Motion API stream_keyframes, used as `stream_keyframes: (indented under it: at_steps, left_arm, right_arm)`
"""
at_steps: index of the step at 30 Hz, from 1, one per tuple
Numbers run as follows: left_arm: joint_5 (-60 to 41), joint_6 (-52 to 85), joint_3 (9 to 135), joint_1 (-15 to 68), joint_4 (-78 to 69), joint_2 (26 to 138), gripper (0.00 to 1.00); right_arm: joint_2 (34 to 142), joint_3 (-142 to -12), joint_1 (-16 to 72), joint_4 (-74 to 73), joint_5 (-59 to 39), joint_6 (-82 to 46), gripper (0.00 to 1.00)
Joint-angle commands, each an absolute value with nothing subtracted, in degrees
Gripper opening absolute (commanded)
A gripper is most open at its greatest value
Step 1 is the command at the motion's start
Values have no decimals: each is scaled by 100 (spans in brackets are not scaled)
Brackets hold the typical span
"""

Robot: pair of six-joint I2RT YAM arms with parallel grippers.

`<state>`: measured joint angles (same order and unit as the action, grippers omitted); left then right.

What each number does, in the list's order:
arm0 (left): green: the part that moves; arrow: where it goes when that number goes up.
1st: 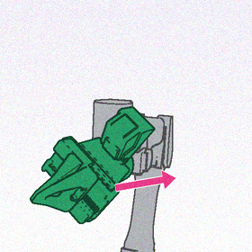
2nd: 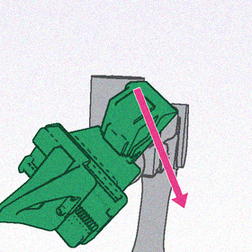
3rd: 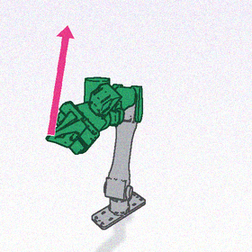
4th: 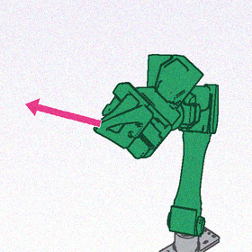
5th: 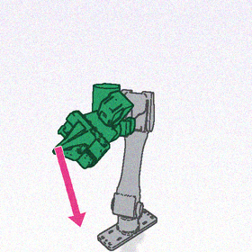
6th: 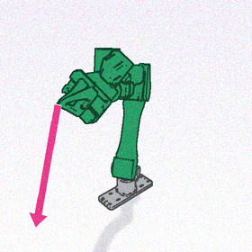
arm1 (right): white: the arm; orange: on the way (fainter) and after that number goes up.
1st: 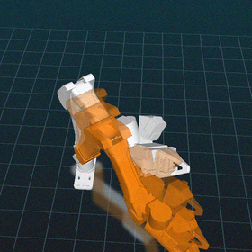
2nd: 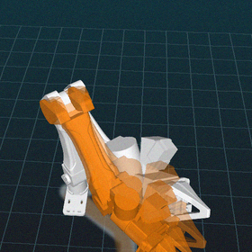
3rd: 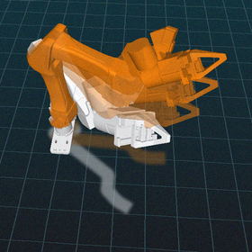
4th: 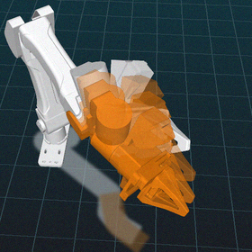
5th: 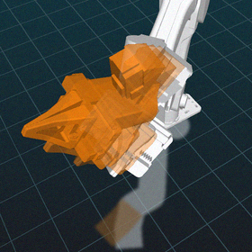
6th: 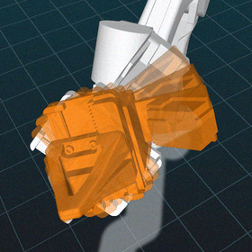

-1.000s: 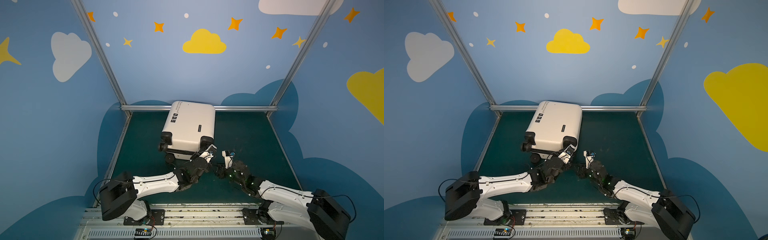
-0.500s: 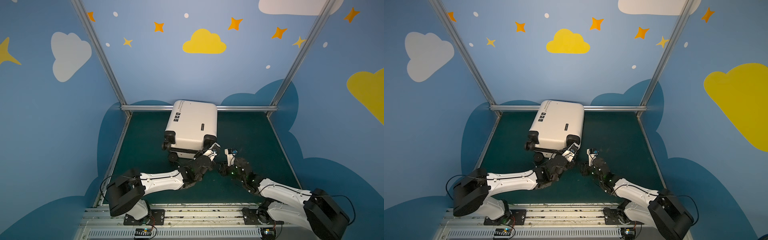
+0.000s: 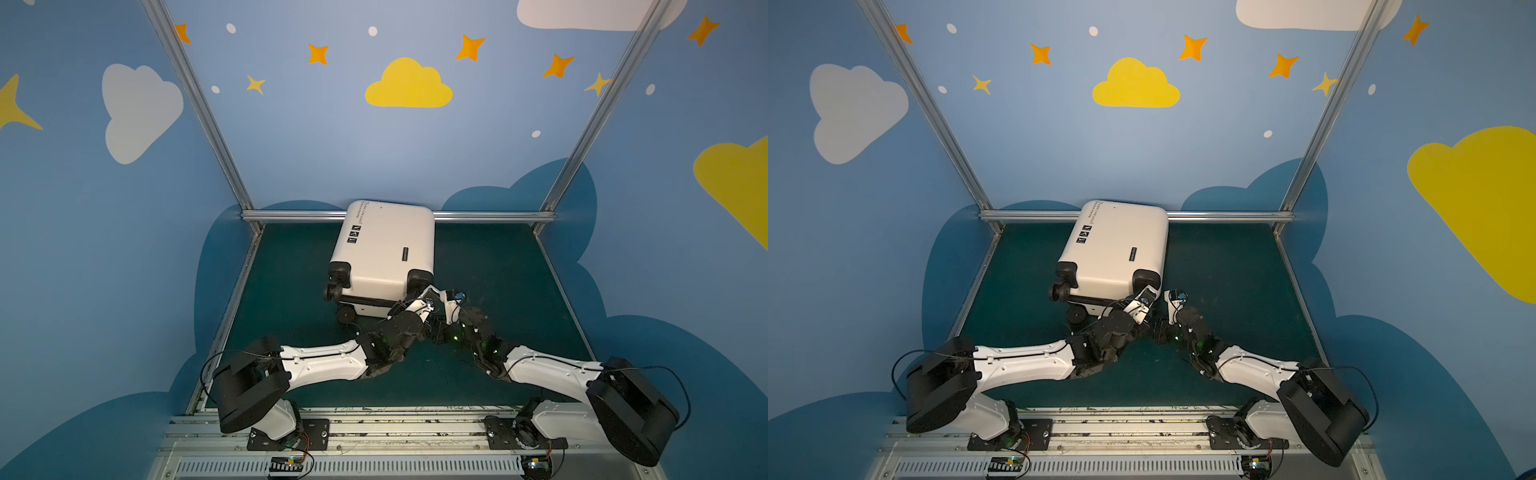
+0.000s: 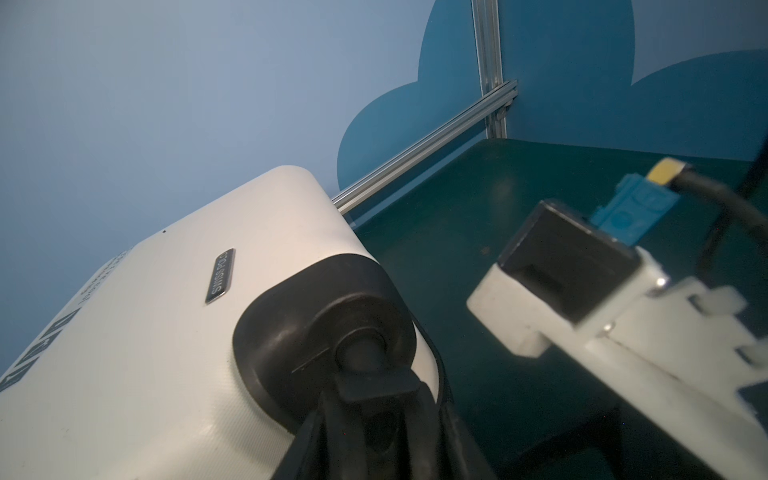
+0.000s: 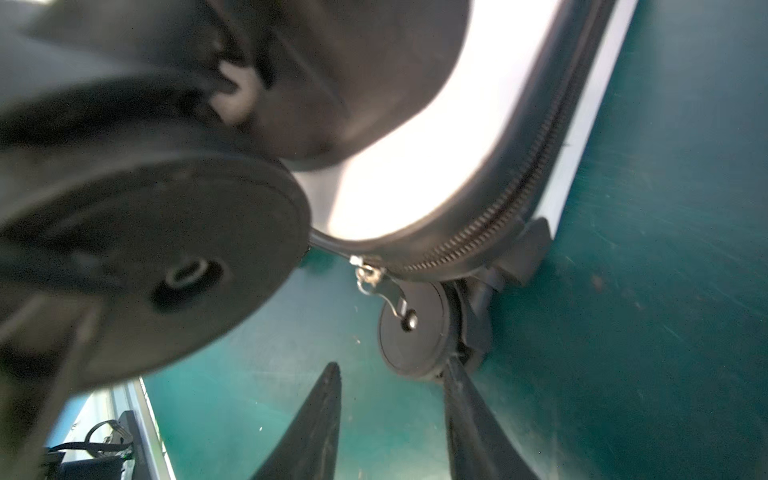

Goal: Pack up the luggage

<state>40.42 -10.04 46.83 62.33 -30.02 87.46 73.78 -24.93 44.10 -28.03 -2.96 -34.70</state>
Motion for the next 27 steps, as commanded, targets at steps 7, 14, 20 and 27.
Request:
stream_keyframes:
  at_steps: [7,14,20,27]
  left_arm:
    - [2459,-971,4793,6495,-3542,8569,3]
    - [2461,-938,4743,6495,-3596,8550,3]
    - [2443,-905,4723,6491,-3605,8544,3]
    - [2452,-870,4681,6494,-3604,8511,3]
  right_arm:
    - [7920,-2860,4526,-3307,-119,-3611,31]
    - [8185,-2906,4596,-3522,161,-3726,26]
    - [8364,-2978,4613,-3698,299,-3832,24]
    - [8563,-3148,4636,-3723,334,-3865,22]
